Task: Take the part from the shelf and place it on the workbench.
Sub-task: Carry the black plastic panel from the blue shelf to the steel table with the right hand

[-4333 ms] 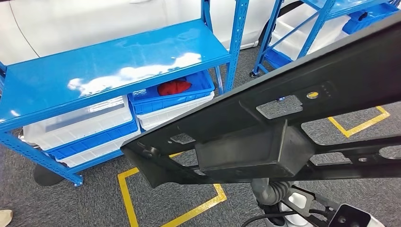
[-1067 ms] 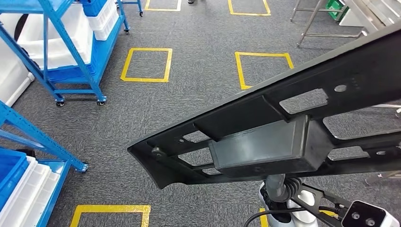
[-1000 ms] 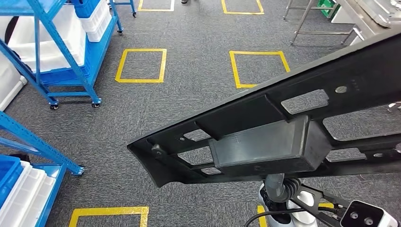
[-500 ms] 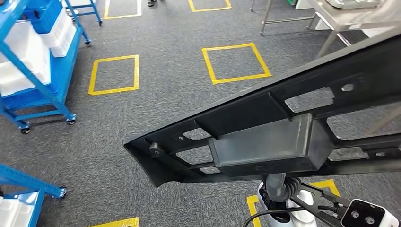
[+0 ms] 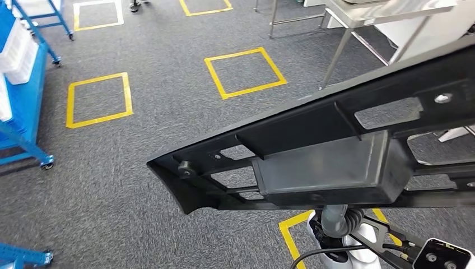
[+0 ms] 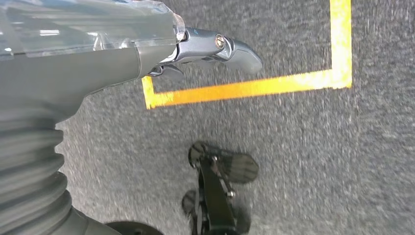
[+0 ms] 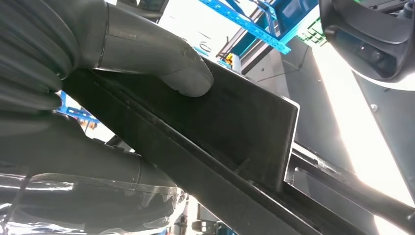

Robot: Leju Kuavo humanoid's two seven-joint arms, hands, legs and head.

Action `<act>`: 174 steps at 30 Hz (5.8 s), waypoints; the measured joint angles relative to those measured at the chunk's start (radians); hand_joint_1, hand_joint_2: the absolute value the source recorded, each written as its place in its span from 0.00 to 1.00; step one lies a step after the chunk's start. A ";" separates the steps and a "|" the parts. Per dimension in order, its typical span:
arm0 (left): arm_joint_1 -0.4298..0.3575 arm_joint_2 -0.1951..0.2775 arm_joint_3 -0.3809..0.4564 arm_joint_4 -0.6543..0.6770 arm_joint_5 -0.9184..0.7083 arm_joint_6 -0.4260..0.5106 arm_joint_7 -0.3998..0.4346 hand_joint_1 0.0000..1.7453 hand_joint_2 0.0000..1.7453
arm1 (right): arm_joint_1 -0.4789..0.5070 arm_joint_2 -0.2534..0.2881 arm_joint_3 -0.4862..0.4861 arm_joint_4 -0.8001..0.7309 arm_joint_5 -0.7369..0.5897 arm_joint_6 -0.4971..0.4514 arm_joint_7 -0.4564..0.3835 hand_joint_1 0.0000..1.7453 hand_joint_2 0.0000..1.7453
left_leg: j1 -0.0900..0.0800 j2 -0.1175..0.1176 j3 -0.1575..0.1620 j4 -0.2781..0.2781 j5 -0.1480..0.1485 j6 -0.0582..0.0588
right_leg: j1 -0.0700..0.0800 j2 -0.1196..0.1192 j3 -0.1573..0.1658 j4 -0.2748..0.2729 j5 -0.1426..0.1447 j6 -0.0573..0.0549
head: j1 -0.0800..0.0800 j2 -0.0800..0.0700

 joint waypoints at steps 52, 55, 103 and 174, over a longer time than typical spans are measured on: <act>-0.001 -0.001 0.004 0.000 0.028 0.009 -0.038 0.00 1.00 | -0.002 0.071 -0.003 0.089 0.020 0.032 0.000 1.00 1.00 | 0.003 -0.087 -0.020 0.018 0.003 -0.037 | 0.004 0.091 0.131 -0.254 0.114 -0.039 | 0.000 0.000; -0.005 -0.002 0.004 0.000 0.028 0.008 -0.042 0.00 1.00 | -0.006 0.069 0.003 0.092 0.017 0.023 0.000 1.00 1.00 | 0.002 -0.070 -0.012 0.003 0.006 -0.023 | 0.001 0.107 0.125 -0.255 0.117 -0.020 | 0.000 0.000; -0.005 -0.018 0.028 0.000 0.063 -0.011 -0.056 0.00 1.00 | -0.113 0.031 0.128 0.150 -0.031 -0.095 0.003 1.00 1.00 | -0.004 0.076 0.023 -0.008 -0.020 -0.033 | 0.005 -0.073 0.124 -0.259 0.121 -0.017 | 0.000 0.000; 0.009 -0.010 0.027 -0.001 0.044 -0.042 -0.079 0.00 1.00 | -0.078 0.015 0.103 0.153 0.014 -0.092 0.000 1.00 1.00 | -0.003 -0.024 -0.077 0.134 -0.020 -0.028 | 0.012 -0.002 0.176 -0.266 0.080 -0.054 | -0.002 0.000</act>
